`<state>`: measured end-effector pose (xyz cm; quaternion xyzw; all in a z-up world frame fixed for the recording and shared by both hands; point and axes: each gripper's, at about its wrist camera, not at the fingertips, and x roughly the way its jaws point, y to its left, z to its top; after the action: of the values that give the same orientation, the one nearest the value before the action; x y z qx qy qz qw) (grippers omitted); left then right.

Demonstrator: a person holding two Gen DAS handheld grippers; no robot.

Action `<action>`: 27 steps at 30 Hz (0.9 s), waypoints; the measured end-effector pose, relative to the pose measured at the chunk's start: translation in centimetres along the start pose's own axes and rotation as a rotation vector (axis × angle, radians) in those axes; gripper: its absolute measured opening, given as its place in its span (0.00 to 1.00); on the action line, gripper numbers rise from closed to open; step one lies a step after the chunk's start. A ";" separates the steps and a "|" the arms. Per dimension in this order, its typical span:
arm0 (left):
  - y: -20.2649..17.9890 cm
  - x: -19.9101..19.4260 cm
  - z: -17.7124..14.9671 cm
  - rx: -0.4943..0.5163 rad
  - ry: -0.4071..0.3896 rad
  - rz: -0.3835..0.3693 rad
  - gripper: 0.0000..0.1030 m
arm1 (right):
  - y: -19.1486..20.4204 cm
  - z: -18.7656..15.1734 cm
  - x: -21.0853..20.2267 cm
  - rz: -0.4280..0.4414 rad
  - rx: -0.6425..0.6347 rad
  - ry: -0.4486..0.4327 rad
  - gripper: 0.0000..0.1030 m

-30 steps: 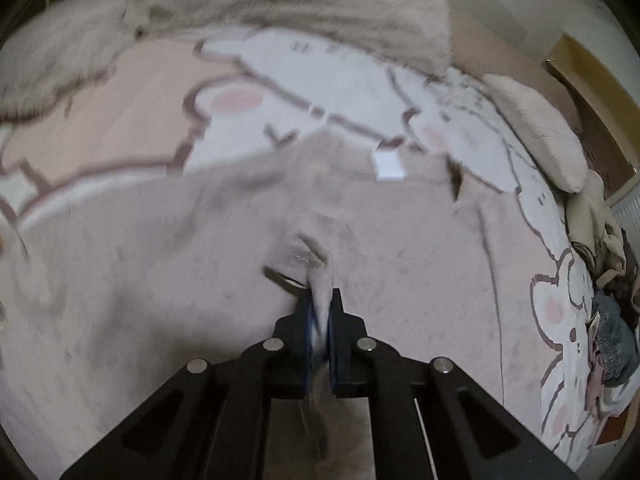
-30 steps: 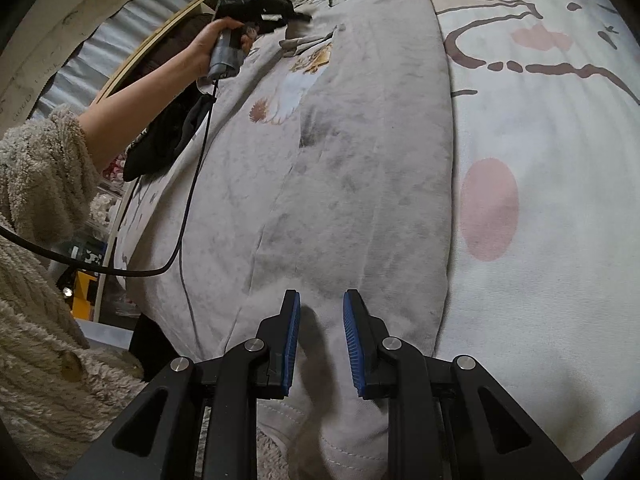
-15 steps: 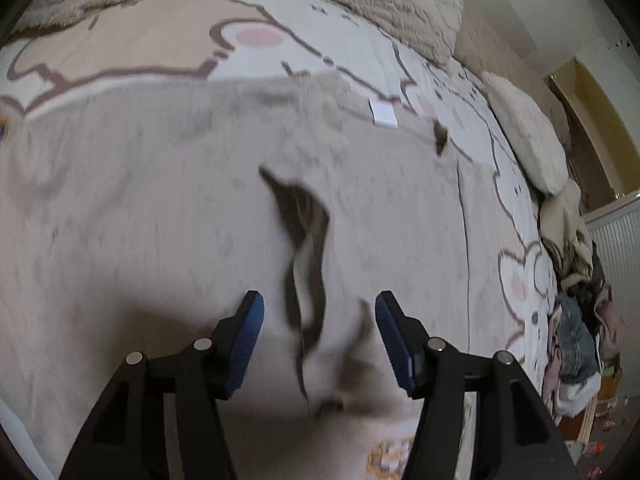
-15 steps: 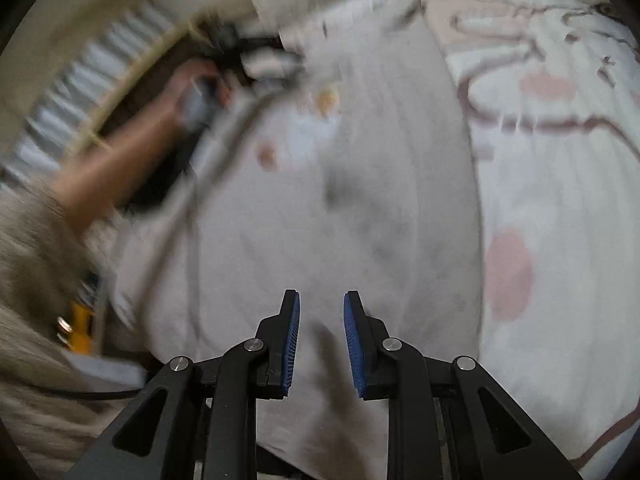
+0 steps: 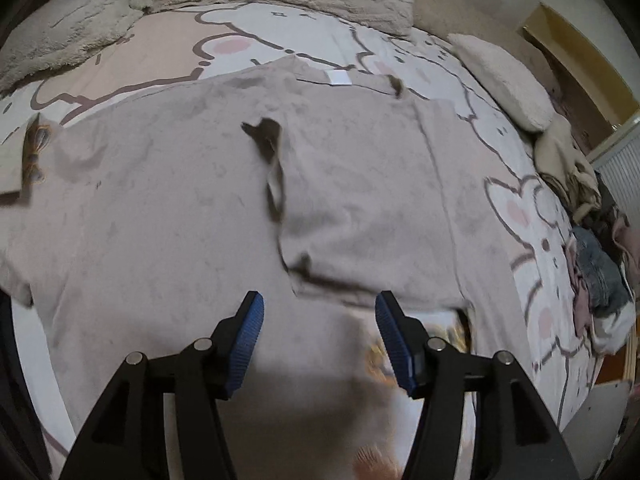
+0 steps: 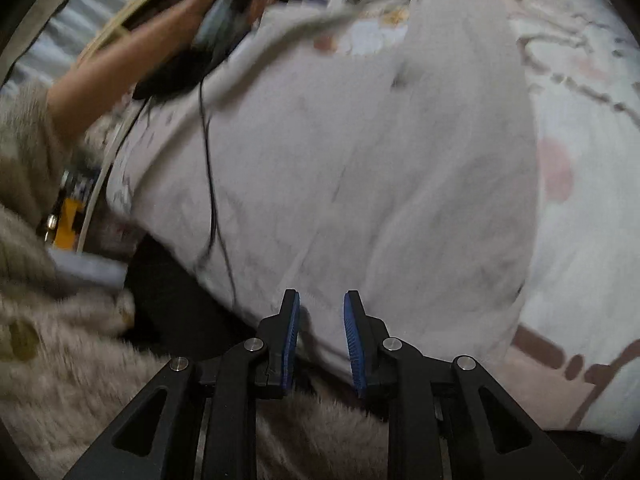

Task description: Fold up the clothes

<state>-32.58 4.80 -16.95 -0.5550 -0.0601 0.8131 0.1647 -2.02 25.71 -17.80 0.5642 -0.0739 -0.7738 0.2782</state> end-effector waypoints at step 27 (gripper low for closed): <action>-0.4 3.9 2.4 0.191 -0.052 0.436 0.56 | -3.3 4.2 3.6 -0.057 0.146 -0.050 0.24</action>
<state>-35.98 6.66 -19.44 -0.5157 0.1340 0.8455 0.0356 -7.76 25.77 -20.69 0.5655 -0.1212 -0.7877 0.2122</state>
